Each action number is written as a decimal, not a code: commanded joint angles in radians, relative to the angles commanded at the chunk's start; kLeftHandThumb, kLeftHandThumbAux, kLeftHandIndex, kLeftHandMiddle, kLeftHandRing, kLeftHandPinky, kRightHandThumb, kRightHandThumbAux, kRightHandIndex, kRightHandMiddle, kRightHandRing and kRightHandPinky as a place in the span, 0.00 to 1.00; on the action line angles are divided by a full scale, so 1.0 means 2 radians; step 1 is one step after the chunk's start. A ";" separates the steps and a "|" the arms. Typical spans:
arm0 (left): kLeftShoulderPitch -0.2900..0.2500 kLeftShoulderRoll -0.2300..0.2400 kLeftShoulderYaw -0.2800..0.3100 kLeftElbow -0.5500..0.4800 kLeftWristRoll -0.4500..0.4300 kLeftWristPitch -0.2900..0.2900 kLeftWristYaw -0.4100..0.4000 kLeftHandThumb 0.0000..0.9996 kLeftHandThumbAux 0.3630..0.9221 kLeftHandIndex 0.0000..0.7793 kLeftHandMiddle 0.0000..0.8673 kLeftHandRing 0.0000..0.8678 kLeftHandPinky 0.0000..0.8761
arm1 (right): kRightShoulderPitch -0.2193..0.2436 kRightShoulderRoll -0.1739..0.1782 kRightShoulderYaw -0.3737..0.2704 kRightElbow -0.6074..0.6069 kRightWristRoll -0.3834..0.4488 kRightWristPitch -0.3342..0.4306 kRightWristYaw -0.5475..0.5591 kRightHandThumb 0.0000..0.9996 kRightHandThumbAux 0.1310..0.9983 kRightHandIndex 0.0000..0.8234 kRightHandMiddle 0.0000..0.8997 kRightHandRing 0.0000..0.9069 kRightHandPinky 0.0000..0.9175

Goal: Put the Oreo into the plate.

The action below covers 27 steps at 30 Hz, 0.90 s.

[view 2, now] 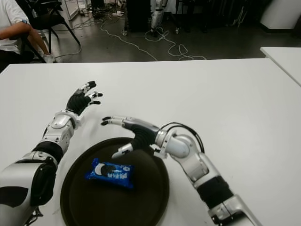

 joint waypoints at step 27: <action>0.000 0.011 0.002 0.003 0.000 0.006 -0.006 0.24 0.60 0.02 0.09 0.29 0.45 | -0.159 -0.041 -0.068 0.485 -0.047 -0.036 -0.251 0.00 0.46 0.14 0.17 0.18 0.19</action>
